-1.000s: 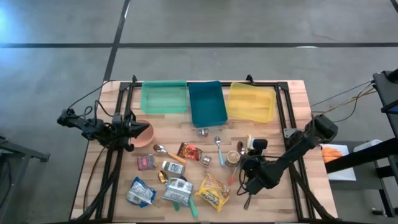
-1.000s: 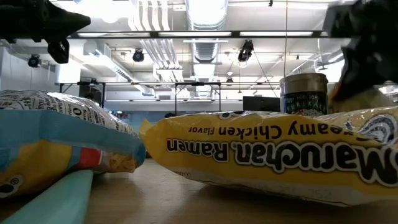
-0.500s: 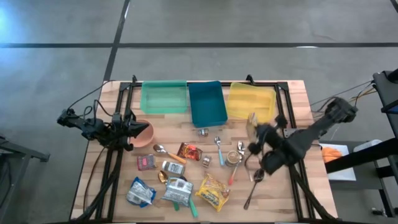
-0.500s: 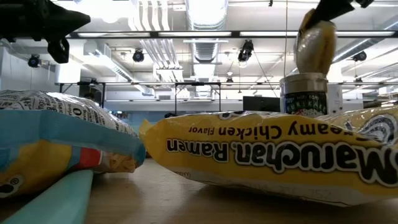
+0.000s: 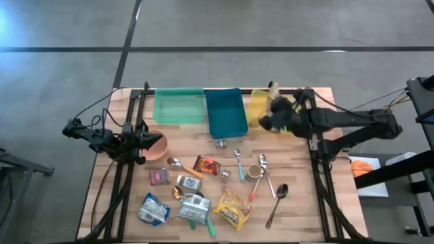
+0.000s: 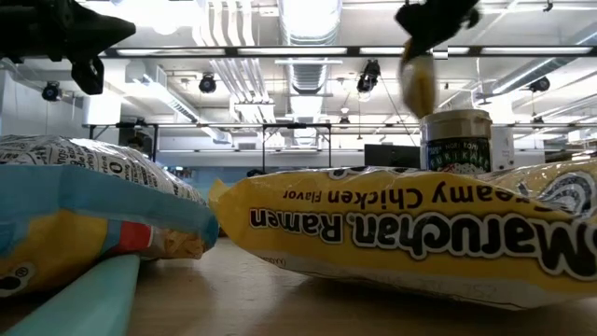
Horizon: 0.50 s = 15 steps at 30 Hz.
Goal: Pick & Place Food Item
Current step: Put the top yellow noodle pack into the yellow bin
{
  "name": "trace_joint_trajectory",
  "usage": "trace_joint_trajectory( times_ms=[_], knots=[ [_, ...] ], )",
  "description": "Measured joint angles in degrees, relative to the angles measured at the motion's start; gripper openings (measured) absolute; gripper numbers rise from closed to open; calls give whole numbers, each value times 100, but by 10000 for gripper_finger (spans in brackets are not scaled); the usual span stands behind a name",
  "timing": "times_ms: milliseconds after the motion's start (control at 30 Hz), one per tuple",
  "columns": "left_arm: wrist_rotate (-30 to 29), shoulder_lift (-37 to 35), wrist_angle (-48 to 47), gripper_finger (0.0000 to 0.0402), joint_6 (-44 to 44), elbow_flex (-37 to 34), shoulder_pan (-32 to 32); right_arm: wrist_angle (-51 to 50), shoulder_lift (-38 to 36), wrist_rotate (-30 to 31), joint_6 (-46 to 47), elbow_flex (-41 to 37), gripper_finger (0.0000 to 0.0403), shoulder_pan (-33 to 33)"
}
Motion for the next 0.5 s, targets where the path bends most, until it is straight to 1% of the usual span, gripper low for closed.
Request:
trace_joint_trajectory(
  times_ms=[67, 133, 233, 367, 500],
  knots=[
    [0, 0, -24, 2, 2, 0, 2, 870, -10, -965, -662, -180, 8, -526],
    [0, 0, -27, 2, 2, 0, 2, 1296, -7, -1635, -1001, -336, 8, -1014],
    [0, 0, -28, 2, 2, 0, 0, 1620, -12, -2004, -1271, -624, 8, -1501],
    [0, 0, -28, 2, 80, 0, 1, 2486, -23, -2743, -1849, -1248, 8, -1782],
    [0, 0, -36, 2, 260, 0, 0, 3421, -45, -2925, -2160, -1888, 8, -1967]
  ],
)
